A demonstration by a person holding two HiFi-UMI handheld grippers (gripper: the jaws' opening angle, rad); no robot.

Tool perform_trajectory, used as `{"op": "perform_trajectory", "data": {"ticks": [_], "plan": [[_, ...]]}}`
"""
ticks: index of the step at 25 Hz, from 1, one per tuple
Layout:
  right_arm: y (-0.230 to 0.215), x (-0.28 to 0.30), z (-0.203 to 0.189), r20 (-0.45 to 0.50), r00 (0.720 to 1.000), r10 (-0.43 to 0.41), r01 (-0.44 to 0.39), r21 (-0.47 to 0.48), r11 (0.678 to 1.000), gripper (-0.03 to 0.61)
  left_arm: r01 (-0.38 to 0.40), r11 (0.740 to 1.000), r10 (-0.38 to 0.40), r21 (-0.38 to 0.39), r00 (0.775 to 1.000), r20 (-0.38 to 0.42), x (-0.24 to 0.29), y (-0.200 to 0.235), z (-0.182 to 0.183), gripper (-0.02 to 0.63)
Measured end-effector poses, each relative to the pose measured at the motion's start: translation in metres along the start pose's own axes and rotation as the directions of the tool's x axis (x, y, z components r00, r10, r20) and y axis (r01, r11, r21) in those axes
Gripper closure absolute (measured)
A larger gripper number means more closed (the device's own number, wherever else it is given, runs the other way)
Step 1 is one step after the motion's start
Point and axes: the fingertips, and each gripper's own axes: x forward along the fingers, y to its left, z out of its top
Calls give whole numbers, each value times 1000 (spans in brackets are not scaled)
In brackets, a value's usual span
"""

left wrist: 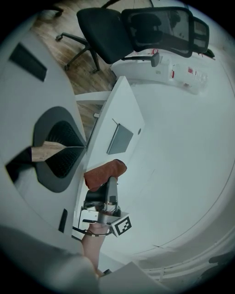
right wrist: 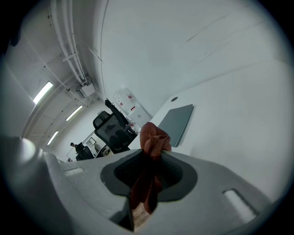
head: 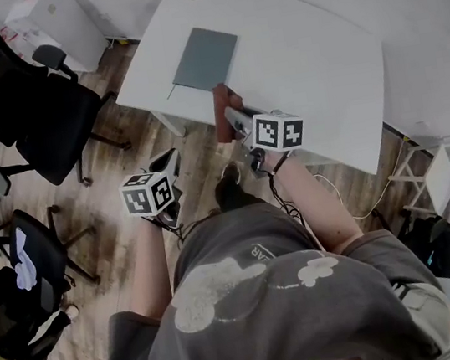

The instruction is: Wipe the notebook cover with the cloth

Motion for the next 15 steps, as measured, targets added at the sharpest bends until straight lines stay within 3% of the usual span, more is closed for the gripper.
{"op": "perform_trajectory", "data": {"ticks": [15], "plan": [[44,-56,-70,-16,1000,10,-10,-35,999,489,9,1000,-9,11,999,54,-60,-28,-54,617]]}}
